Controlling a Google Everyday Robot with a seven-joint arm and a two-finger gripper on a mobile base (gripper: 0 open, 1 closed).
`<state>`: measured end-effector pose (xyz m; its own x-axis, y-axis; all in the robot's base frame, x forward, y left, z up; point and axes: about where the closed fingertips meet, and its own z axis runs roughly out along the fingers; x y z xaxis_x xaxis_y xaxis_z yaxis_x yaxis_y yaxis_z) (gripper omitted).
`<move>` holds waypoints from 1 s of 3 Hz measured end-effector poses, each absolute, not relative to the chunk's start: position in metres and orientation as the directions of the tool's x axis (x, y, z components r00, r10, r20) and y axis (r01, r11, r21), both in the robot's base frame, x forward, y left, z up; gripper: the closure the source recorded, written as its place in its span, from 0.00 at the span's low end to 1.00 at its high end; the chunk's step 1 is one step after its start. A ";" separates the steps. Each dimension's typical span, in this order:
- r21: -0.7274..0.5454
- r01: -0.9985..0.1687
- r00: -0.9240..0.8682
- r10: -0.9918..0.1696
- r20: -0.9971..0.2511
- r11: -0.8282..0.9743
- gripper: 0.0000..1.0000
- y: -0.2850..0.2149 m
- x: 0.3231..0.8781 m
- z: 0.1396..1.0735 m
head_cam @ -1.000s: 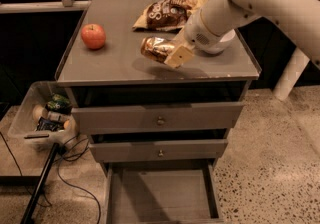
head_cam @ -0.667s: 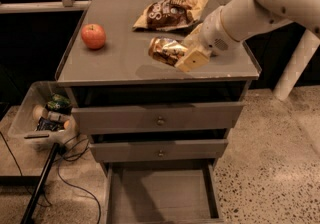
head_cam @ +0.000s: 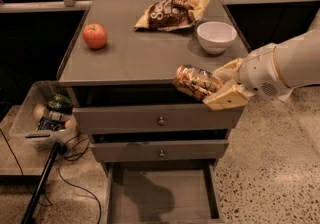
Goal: Place orange can into bottom drawer
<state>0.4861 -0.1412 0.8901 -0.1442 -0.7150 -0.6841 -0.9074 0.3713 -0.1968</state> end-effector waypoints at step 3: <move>-0.037 -0.962 -0.165 -0.683 -0.712 0.271 1.00 -0.092 0.463 0.783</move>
Offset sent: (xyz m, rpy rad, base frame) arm -0.0195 0.0509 -0.1261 0.0907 0.1934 0.1325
